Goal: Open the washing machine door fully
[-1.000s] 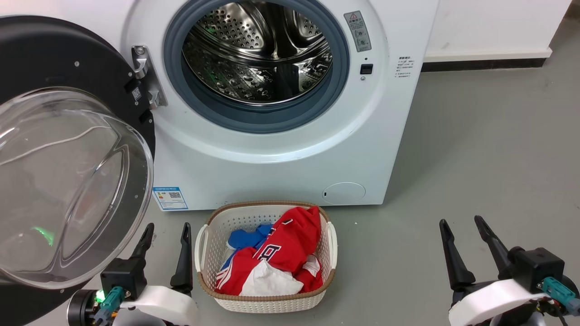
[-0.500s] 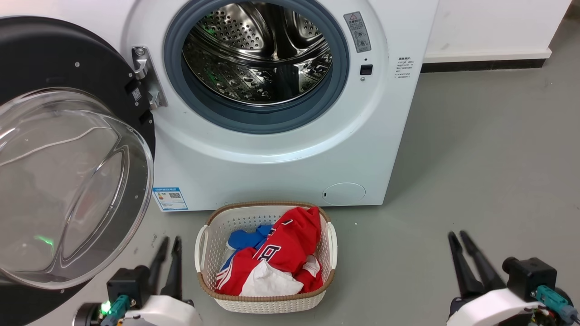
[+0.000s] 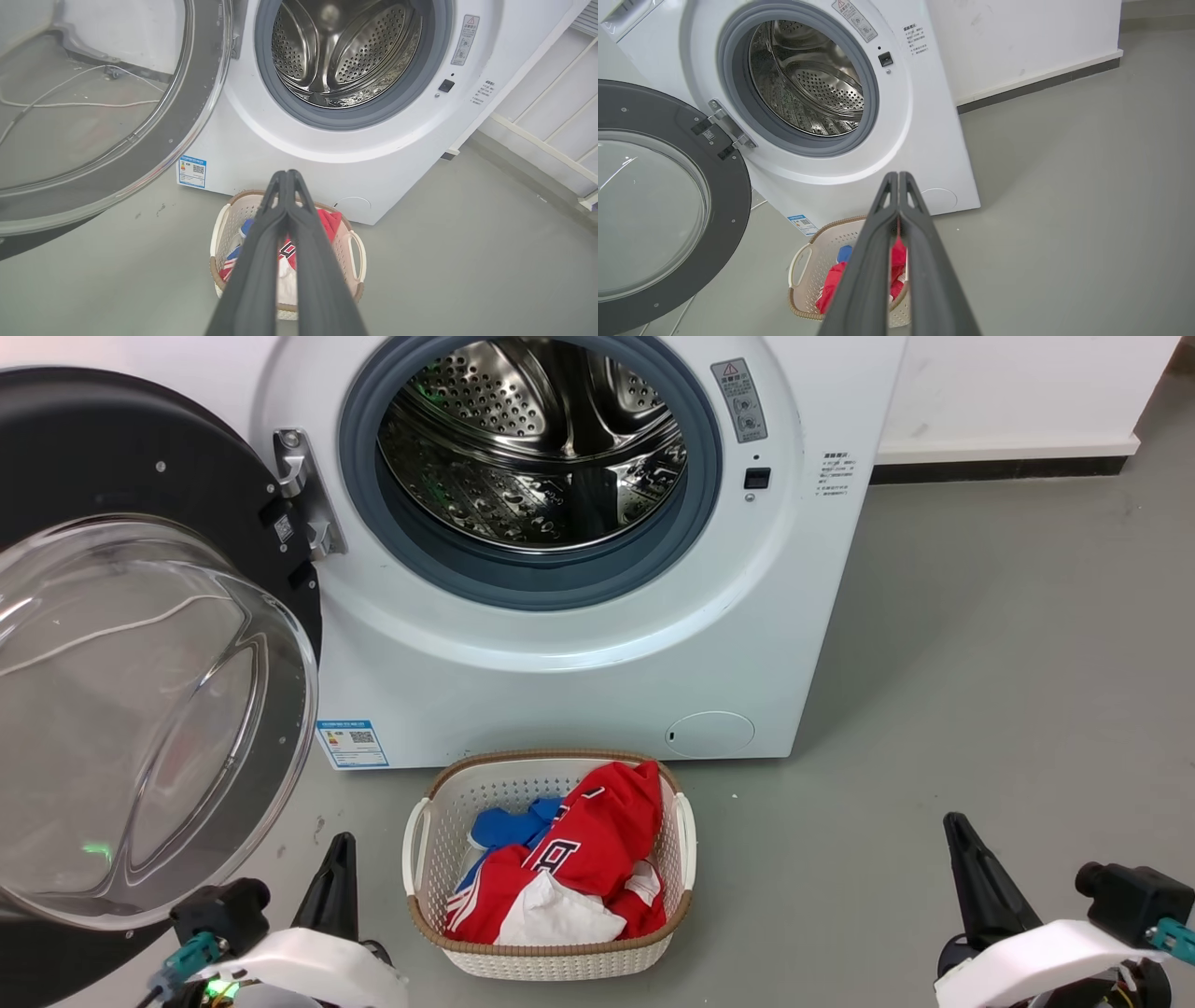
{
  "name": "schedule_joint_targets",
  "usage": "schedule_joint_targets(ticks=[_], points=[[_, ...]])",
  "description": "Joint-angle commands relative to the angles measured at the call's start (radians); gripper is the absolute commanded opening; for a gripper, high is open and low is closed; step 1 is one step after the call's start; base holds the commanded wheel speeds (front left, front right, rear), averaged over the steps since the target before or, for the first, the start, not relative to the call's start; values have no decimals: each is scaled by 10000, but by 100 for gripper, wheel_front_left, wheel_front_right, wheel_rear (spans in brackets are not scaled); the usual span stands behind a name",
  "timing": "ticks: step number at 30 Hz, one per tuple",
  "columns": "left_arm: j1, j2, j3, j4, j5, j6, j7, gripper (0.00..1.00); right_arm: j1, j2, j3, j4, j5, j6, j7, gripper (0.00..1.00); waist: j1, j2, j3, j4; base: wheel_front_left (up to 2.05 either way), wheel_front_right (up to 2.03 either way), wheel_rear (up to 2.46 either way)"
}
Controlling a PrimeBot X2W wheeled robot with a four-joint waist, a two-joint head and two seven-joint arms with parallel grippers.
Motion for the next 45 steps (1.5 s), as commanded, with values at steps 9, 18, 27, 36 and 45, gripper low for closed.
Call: schedule_joint_targets(ticks=[9, 18, 27, 36, 45], points=[[-425, -206, 496, 60, -1375, -395, 310, 0, -452, 29, -183, 57, 1615, 0, 204, 0, 0, -1, 15, 31, 0, 0, 0], [-533, -437, 858, 200, -2529, -711, 587, 0, -599, 66, -322, 218, 2970, 0, 390, 0, 0, -1, 31, 62, 0, 0, 0], [-615, -660, 1194, 289, -3568, -1002, 845, 0, -747, 102, -448, 363, 4193, -1, 564, 0, 0, -1, 47, 94, 0, 0, 0], [-707, -902, 1575, 405, -4709, -1314, 1141, 0, -894, 147, -598, 528, 5537, -1, 765, 0, 0, -1, 67, 132, 0, 0, 0], [-786, -1083, 1858, 498, -5558, -1549, 1358, 0, -990, 185, -711, 650, 6526, -1, 908, 0, 0, -1, 83, 164, 0, 0, 0]])
